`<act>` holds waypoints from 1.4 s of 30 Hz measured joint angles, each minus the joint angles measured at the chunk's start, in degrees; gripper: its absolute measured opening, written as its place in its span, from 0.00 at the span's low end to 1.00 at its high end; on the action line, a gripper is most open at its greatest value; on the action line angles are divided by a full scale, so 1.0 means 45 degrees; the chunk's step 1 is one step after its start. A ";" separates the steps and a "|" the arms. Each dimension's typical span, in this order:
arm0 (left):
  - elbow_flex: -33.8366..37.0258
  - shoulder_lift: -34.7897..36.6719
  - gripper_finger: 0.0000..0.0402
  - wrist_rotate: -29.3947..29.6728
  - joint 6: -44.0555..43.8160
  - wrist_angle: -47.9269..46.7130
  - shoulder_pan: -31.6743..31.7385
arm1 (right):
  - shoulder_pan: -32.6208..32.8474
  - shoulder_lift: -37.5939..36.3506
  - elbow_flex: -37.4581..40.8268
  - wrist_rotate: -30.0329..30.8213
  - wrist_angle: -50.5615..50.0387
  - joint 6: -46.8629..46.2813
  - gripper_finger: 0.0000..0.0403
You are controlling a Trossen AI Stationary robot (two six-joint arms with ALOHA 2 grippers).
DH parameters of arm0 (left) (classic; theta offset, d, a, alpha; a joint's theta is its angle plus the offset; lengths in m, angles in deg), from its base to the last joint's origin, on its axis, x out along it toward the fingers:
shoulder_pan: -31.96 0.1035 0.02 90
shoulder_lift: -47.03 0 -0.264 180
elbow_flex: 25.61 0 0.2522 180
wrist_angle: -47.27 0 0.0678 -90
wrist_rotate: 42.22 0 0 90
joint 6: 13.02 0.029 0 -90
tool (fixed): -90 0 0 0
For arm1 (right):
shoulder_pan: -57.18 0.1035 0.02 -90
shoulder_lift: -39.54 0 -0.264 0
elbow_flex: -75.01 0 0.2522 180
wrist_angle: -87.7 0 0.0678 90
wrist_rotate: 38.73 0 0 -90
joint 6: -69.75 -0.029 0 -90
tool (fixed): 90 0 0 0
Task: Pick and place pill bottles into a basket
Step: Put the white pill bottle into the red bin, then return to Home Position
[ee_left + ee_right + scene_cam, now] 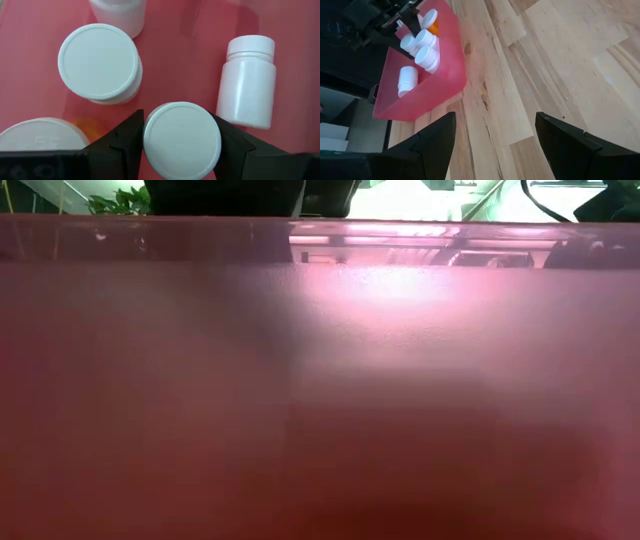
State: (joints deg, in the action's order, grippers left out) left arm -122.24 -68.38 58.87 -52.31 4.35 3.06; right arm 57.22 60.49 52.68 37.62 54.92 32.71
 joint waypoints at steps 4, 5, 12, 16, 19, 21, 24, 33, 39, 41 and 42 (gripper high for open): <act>-0.0049 -0.0022 0.63 -0.0445 -0.0033 0.0155 0.0005 | 0.0001 0.0005 0.0005 -0.0073 0.0000 0.0006 0.65; -0.0049 -0.0031 0.69 -0.0640 -0.0068 0.0246 0.0003 | 0.0000 0.0000 0.0000 -0.0099 0.0000 0.0007 0.65; -0.0058 -0.0034 0.92 -0.0724 -0.0553 0.0446 -0.0005 | 0.0000 0.0000 0.0001 -0.0200 0.0000 0.0239 0.65; -0.0064 -0.0026 0.95 -0.0719 -0.0780 0.0449 0.0005 | 0.0002 0.0000 0.0002 -0.0205 0.0000 0.0244 0.65; -0.0293 0.0075 0.94 -0.0706 -0.0763 0.0121 0.0005 | 0.0000 0.0000 0.0004 -0.0205 0.0000 0.0281 0.65; -0.0675 0.0083 0.93 -0.0632 -0.0670 -0.0297 0.0000 | 0.0002 0.0005 0.0003 -0.0205 0.0000 0.0312 0.65; -0.1396 0.0084 0.91 -0.0574 -0.0294 -0.1125 0.0003 | 0.0003 0.0005 0.0005 -0.0205 -0.0009 0.0341 0.65; -0.3688 0.0112 0.88 0.0579 0.0532 -0.3095 0.0005 | 0.0004 0.0005 0.0005 -0.0205 -0.0005 0.0486 0.65; -0.4967 0.0112 0.88 0.1859 0.1239 -0.3521 0.0005 | 0.0005 0.0005 0.0005 -0.0205 -0.0002 0.0579 0.65; -0.5383 0.0112 0.88 0.2305 0.1545 -0.3644 0.0010 | 0.0002 0.0005 0.0005 -0.0205 0.0000 0.0578 0.65; -0.5578 0.0112 0.88 0.2543 0.1700 -0.3600 0.0017 | 0.0003 0.0005 0.0005 -0.0205 0.0000 0.0579 0.65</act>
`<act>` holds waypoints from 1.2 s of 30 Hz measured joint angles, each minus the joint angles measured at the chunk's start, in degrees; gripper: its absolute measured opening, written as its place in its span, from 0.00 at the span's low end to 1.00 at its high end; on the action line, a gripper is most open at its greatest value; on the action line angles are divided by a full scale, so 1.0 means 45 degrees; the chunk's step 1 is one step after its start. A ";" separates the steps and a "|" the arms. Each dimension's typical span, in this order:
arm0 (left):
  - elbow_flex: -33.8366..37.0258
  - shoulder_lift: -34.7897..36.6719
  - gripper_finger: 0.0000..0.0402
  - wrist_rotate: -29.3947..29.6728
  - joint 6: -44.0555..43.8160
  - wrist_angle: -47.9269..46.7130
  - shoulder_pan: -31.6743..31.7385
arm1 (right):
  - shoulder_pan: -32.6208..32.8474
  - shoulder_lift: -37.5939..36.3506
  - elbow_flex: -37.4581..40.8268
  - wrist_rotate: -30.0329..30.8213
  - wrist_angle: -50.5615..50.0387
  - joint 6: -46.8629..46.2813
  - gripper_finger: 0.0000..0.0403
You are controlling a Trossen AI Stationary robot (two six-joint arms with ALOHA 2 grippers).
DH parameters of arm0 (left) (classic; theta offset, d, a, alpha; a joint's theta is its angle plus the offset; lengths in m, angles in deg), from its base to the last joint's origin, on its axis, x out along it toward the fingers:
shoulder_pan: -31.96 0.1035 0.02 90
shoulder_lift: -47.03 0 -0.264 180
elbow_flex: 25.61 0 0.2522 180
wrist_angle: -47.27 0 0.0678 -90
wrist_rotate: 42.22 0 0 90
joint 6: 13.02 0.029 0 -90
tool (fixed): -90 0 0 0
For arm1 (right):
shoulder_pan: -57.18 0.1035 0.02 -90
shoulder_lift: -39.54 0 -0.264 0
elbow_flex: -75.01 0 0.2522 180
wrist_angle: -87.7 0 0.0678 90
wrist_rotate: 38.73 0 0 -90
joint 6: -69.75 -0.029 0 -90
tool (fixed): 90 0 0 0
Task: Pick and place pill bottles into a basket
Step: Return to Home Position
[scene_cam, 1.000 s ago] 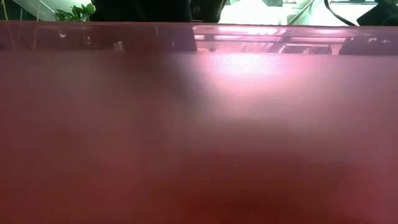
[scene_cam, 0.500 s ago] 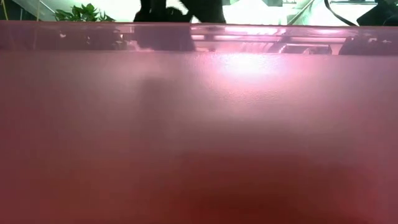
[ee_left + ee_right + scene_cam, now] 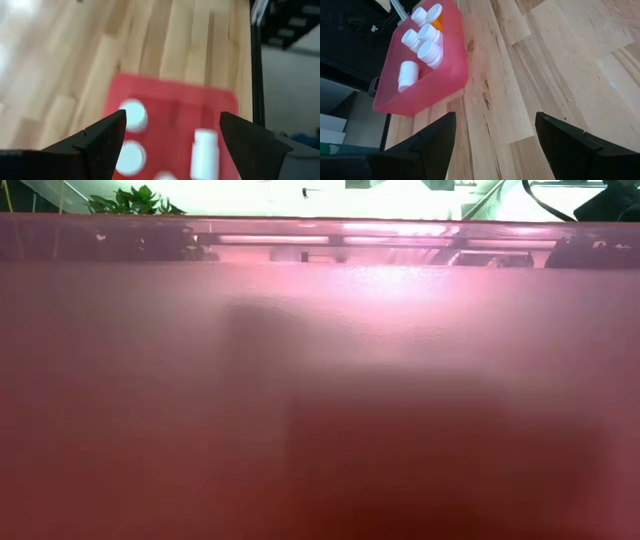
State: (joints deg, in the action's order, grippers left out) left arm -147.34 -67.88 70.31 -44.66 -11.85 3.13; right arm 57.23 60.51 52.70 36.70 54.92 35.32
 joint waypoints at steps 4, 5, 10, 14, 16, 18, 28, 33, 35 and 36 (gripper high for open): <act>-0.0819 0.0000 0.88 0.0556 0.0438 -0.0040 0.0206 | 0.0001 0.0000 0.0000 0.0000 0.0000 0.0000 0.65; -0.1067 0.0000 0.88 0.0560 0.0591 -0.0023 0.0280 | -0.0004 0.0000 0.0000 0.0000 0.0000 0.0000 0.65; -0.2216 0.0005 0.88 0.0615 0.1407 -0.0188 0.0738 | -0.0001 0.0000 0.0000 0.0000 0.0005 0.0059 0.65; -0.2631 0.0424 0.88 0.1085 0.1995 -0.0582 0.1092 | 0.0001 0.0000 0.0000 0.0000 0.0005 0.0167 0.65; -0.2635 0.0786 0.88 0.1409 0.2236 -0.0843 0.1286 | -0.0003 0.0000 0.0000 0.0001 0.0010 0.0237 0.65; -0.2635 0.1178 0.88 0.1734 0.2428 -0.1269 0.1512 | -0.0004 0.0000 0.0000 0.0003 0.0010 0.0315 0.65; -0.2635 0.4187 0.88 0.4316 0.2507 -0.3876 0.2067 | 0.0001 -0.0012 0.0000 0.0003 0.0015 0.0330 0.65; -0.2329 0.5835 0.88 0.5172 0.2314 -0.4310 0.1965 | 0.0001 -0.0005 0.0005 0.0024 0.0097 0.0330 0.65; -0.1829 0.6502 0.88 0.5437 0.2269 -0.4134 0.1931 | 0.0001 -0.0015 0.0010 0.0112 0.0102 0.0330 0.65; -0.1499 0.6858 0.88 0.5529 0.2168 -0.4124 0.1883 | 0.0001 -0.0015 0.0010 0.0161 0.0113 0.0330 0.65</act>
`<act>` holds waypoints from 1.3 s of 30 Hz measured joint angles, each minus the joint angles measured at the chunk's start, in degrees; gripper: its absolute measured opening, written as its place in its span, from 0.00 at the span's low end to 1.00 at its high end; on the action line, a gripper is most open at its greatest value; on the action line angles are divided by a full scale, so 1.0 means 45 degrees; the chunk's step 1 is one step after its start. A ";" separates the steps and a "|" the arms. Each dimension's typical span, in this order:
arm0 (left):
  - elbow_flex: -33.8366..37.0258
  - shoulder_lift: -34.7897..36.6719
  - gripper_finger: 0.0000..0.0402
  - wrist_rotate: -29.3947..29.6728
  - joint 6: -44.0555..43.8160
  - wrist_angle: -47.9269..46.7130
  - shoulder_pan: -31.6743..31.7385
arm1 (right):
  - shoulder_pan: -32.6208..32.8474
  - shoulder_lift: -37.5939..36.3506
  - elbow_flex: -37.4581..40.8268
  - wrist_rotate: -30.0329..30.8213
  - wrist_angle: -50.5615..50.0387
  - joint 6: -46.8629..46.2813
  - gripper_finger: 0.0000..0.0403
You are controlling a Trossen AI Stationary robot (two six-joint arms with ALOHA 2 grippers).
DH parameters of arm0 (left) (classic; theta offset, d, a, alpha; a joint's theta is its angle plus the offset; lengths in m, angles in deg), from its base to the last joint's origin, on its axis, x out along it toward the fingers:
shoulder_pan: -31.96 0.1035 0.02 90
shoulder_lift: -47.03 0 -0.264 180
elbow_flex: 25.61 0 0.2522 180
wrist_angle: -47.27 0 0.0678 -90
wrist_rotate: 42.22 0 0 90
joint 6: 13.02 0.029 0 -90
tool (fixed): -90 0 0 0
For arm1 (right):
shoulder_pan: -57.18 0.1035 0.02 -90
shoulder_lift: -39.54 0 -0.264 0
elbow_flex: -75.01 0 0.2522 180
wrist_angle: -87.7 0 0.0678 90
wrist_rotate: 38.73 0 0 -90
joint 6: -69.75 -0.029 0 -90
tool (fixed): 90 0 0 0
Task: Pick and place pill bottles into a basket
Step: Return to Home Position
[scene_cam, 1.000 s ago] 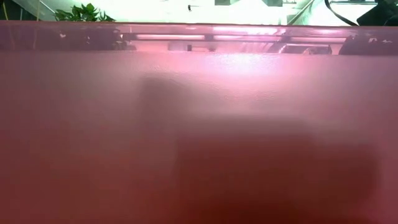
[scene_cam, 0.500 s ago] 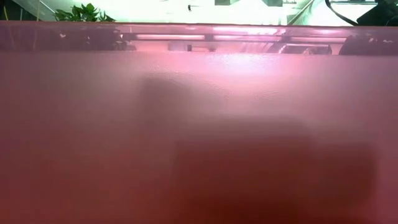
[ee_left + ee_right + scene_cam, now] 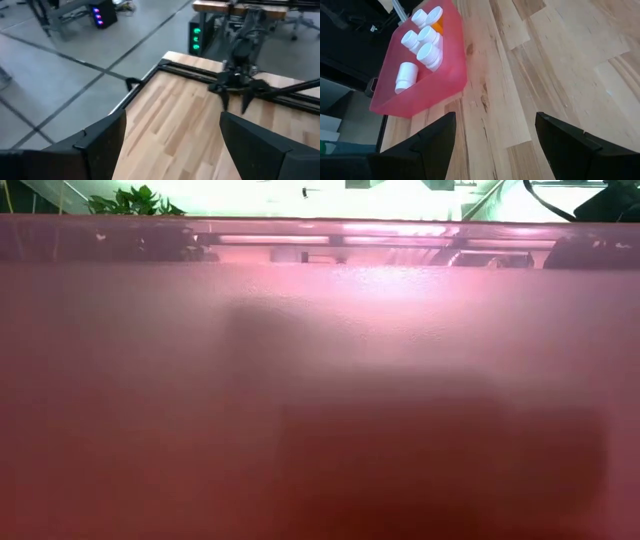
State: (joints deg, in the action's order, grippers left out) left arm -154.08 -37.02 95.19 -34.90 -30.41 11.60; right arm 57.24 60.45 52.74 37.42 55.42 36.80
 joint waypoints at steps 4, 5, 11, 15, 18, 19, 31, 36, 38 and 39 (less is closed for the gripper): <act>0.2135 0.1496 0.88 0.0816 -0.0853 0.0259 -0.0280 | -0.0001 0.0000 0.0000 0.0041 0.0017 -0.0001 0.65; 0.2842 0.1902 0.88 0.0995 -0.1130 0.0558 -0.0390 | -0.0001 0.0000 0.0000 0.0054 0.0010 -0.0011 0.65; 0.8190 0.4844 0.88 0.1290 -0.1904 0.4297 -0.1294 | 0.0000 0.0001 0.0000 0.0161 -0.0007 -0.0273 0.65; 1.1053 0.6593 0.88 0.1406 -0.1880 0.6800 -0.1575 | -0.0002 0.0000 0.0000 0.0516 -0.0006 -0.0369 0.65; 1.2734 0.7788 0.88 0.1556 -0.1876 0.7993 -0.1564 | -0.0001 0.0000 0.0000 0.0869 -0.0006 -0.0688 0.65; 1.3249 0.8205 0.88 0.1559 -0.1872 0.8327 -0.1565 | -0.0005 0.0000 0.0000 0.0954 -0.0006 -0.0702 0.65; 1.7658 1.2145 0.88 0.1619 -0.2570 0.9914 -0.1564 | -0.0005 0.0000 0.0000 0.0995 -0.0006 -0.0709 0.65; 1.8994 1.3198 0.88 0.1619 -0.3520 0.9900 -0.1564 | -0.0001 0.0000 0.0000 0.0995 -0.0006 -0.0930 0.65; 1.9448 1.3524 0.88 0.1614 -0.3772 1.0028 -0.1564 | -0.0005 0.0000 0.0000 0.0990 -0.0006 -0.1009 0.65; 1.9671 1.3676 0.88 0.1616 -0.3845 1.0099 -0.1564 | 0.0000 0.0000 0.0000 0.0990 -0.0006 -0.1005 0.65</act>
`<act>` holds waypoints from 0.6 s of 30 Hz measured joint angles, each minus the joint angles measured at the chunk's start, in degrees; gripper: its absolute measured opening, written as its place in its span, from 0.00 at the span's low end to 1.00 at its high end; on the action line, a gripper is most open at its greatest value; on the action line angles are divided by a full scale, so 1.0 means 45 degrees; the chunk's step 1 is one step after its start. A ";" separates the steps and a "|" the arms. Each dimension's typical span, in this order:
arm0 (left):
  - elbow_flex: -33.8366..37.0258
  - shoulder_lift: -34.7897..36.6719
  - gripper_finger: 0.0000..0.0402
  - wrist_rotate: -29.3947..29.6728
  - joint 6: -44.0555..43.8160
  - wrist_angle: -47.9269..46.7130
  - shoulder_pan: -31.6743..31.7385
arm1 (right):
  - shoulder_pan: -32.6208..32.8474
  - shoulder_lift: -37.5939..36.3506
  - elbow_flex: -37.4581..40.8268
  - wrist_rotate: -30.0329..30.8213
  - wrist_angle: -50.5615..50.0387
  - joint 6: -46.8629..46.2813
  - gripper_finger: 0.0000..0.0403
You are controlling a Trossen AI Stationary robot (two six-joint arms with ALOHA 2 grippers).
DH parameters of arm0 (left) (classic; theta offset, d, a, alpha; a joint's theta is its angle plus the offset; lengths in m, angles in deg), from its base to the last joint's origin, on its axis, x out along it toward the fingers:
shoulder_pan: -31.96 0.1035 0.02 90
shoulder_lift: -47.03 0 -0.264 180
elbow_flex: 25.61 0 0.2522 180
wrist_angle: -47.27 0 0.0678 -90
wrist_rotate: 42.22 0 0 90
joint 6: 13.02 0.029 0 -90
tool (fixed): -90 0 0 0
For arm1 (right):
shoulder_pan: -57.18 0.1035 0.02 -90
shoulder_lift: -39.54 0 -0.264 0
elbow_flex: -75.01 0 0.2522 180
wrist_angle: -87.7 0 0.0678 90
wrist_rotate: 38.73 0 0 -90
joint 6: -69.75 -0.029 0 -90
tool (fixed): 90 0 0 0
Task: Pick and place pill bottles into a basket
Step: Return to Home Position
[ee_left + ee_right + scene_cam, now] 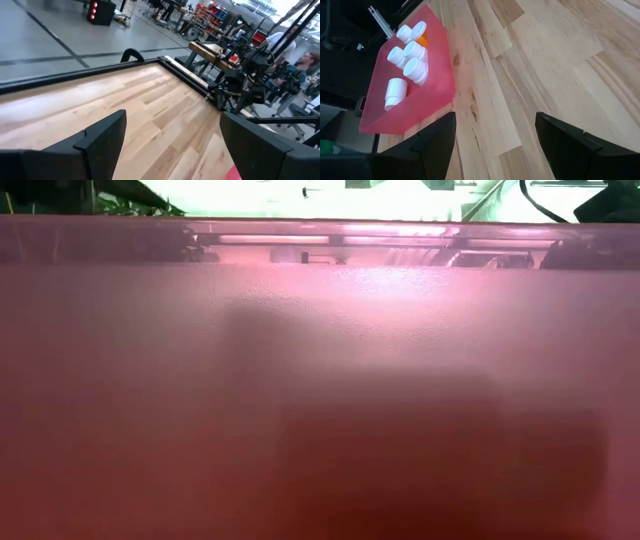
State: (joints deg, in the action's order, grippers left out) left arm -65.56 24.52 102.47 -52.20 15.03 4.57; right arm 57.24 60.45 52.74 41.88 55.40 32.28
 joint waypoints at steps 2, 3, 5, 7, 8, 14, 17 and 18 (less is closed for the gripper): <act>0.0398 0.0206 0.88 0.0002 -0.0022 0.0341 0.0000 | -0.0005 0.0000 0.0000 0.0000 0.0000 -0.0013 0.65; 0.0596 0.0295 0.88 0.0002 -0.0026 0.0542 0.0000 | -0.0005 0.0000 0.0000 0.0005 0.0000 -0.0043 0.65; 0.1036 0.0461 0.88 0.0002 -0.0027 0.0829 0.0000 | -0.0003 0.0000 0.0000 0.0005 0.0000 -0.0044 0.65; 0.1449 0.0568 0.88 -0.0006 -0.0034 0.1323 0.0000 | -0.0001 0.0000 0.0000 0.0005 0.0000 -0.0059 0.65; 0.1664 0.0631 0.88 -0.0028 -0.0037 0.1561 0.0000 | -0.0005 0.0000 0.0000 0.0005 0.0000 -0.0149 0.65; 0.2821 0.0997 0.88 -0.0494 -0.0089 0.3052 -0.0005 | 0.0000 0.0000 0.0000 0.0005 0.0000 -0.0287 0.65; 0.3247 0.1139 0.88 -0.0625 -0.0098 0.3518 -0.0005 | 0.0000 0.0000 0.0000 0.0005 0.0005 -0.0287 0.65; 0.3349 0.1166 0.88 -0.0636 -0.0120 0.3564 -0.0004 | -0.0002 0.0000 0.0000 0.0005 0.0005 -0.0287 0.65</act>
State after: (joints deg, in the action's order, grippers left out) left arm -50.49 29.77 99.60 -52.74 31.07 4.55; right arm 57.23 60.45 52.74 41.90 55.42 30.99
